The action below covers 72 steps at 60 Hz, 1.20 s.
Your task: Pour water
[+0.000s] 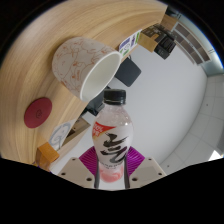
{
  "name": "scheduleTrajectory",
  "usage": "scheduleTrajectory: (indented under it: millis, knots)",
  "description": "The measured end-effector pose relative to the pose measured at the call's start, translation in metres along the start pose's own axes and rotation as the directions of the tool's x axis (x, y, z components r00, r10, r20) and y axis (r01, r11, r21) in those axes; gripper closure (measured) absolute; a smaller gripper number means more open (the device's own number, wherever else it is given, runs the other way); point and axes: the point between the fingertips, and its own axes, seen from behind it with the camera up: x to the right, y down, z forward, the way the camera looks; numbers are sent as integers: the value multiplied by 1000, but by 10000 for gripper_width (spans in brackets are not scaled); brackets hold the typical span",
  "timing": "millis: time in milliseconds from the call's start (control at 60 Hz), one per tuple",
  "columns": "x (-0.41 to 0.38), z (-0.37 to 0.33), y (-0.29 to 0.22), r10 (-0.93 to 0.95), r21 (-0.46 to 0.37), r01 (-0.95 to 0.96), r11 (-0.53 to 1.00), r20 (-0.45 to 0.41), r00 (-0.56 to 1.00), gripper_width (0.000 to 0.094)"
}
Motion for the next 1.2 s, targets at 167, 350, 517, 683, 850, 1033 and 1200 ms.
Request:
scheduleTrajectory:
  millis: [167, 350, 517, 683, 850, 1033, 1200]
  knots:
    - [1, -4, 15, 339, -12, -339, 941, 82, 937, 600]
    - [33, -17, 45, 914, -88, -915, 393, 143, 379, 597]
    - [40, -27, 57, 972, -120, -985, -128, 181, -148, 600]
    - [-13, -23, 28, 869, -227, -890, -395, 222, -442, 600]
    - [-62, -27, -17, 810, -298, -832, -469, 230, -539, 599]
    - [-102, -29, -45, 775, -353, -788, -504, 218, -593, 599]
    - [-112, -35, -52, 788, -332, -806, -490, 227, -572, 556]
